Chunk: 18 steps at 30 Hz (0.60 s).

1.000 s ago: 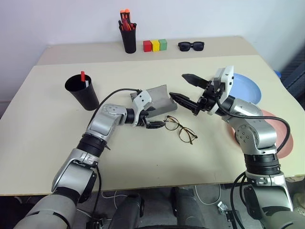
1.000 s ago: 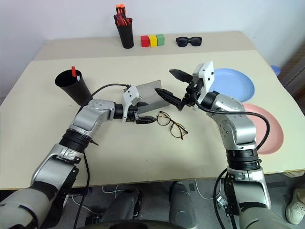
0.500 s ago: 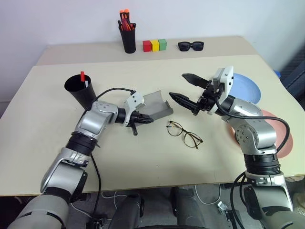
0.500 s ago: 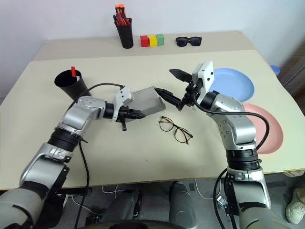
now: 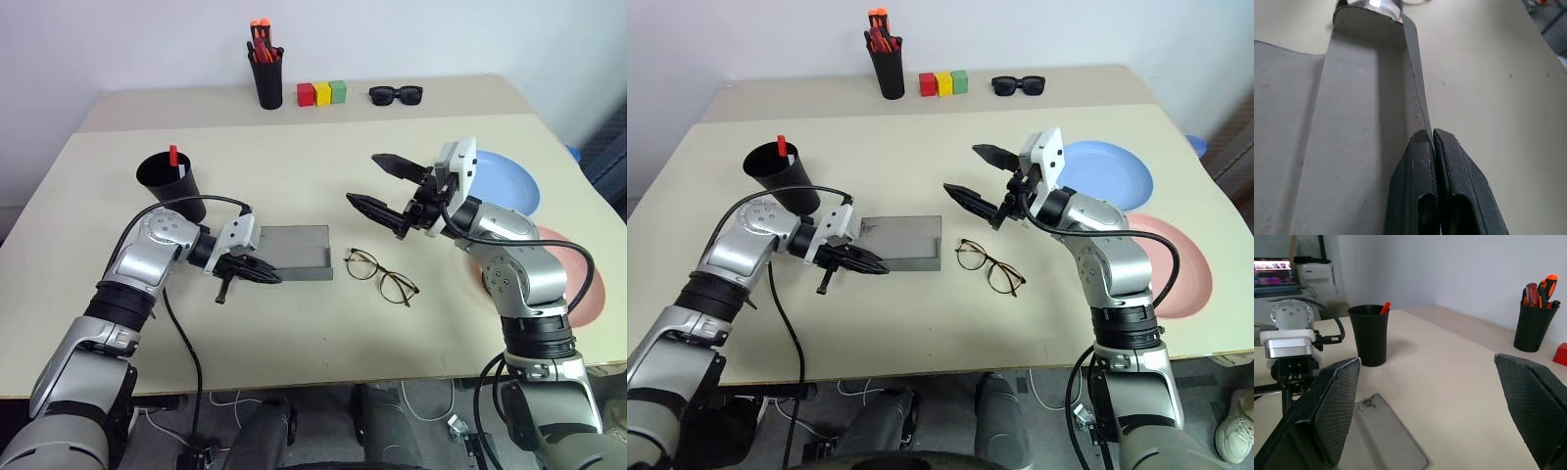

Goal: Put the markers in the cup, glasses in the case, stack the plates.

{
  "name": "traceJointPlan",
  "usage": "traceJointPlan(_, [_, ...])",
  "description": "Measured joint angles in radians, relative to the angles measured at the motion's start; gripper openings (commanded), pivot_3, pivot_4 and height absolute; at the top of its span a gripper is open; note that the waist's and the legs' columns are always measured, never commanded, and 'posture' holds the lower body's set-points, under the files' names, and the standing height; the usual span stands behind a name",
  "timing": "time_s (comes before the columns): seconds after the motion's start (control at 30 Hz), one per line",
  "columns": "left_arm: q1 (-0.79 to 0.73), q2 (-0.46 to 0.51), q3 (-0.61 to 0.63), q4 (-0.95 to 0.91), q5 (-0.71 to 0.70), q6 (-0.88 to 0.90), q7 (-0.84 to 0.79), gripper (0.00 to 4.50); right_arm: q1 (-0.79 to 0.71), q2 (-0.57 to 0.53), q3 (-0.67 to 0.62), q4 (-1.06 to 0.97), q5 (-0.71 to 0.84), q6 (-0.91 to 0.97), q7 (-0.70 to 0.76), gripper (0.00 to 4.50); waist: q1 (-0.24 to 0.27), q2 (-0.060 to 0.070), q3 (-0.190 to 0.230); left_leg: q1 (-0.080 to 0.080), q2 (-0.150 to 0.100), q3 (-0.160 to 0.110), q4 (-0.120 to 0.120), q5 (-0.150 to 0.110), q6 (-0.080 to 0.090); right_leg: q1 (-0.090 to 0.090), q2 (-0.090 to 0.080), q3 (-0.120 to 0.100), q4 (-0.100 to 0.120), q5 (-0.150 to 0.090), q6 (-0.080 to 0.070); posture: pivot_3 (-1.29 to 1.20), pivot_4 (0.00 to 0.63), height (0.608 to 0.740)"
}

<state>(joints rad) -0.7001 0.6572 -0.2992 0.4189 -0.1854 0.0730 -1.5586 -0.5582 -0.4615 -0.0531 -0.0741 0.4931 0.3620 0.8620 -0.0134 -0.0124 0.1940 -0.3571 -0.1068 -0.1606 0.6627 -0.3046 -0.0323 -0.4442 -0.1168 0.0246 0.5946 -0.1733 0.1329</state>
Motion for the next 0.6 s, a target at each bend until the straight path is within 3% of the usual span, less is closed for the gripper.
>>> traceJointPlan(0.1, [-0.003,-0.004,-0.001,0.022,0.014,-0.032,-0.010,1.24,0.000,-0.003,0.000,0.000,0.000,0.002,0.002,4.50,0.000,0.000,0.000,0.000,0.000,0.000,0.000,0.000,0.000,0.000,0.000,0.000,0.000,0.000,0.000,0.00,0.150,0.740])
traceJointPlan(0.3, [0.001,-0.020,0.003,0.014,0.024,-0.013,0.014,4.33,0.013,-0.072,0.038,-0.017,-0.026,0.032,0.028,4.50,0.000,0.000,0.000,0.000,0.000,0.000,0.000,0.000,0.001,0.000,0.000,0.000,0.000,0.000,0.000,0.00,0.150,0.740])
traceJointPlan(0.43, [0.026,-0.015,0.058,-0.081,-0.034,0.092,0.042,4.47,0.043,-0.153,0.093,-0.037,-0.090,0.107,0.031,4.50,-0.002,0.000,0.000,0.000,0.000,0.000,0.000,0.000,0.001,0.000,0.000,0.000,0.000,0.000,0.000,0.00,0.150,0.740])
traceJointPlan(0.6, [0.124,0.030,0.231,-0.300,-0.210,0.314,0.122,4.47,0.086,-0.296,0.117,-0.205,-0.097,0.303,0.020,4.50,-0.007,0.000,0.000,0.000,0.002,-0.001,0.000,-0.001,0.002,-0.001,0.000,0.000,0.001,0.000,0.000,0.00,0.150,0.740])
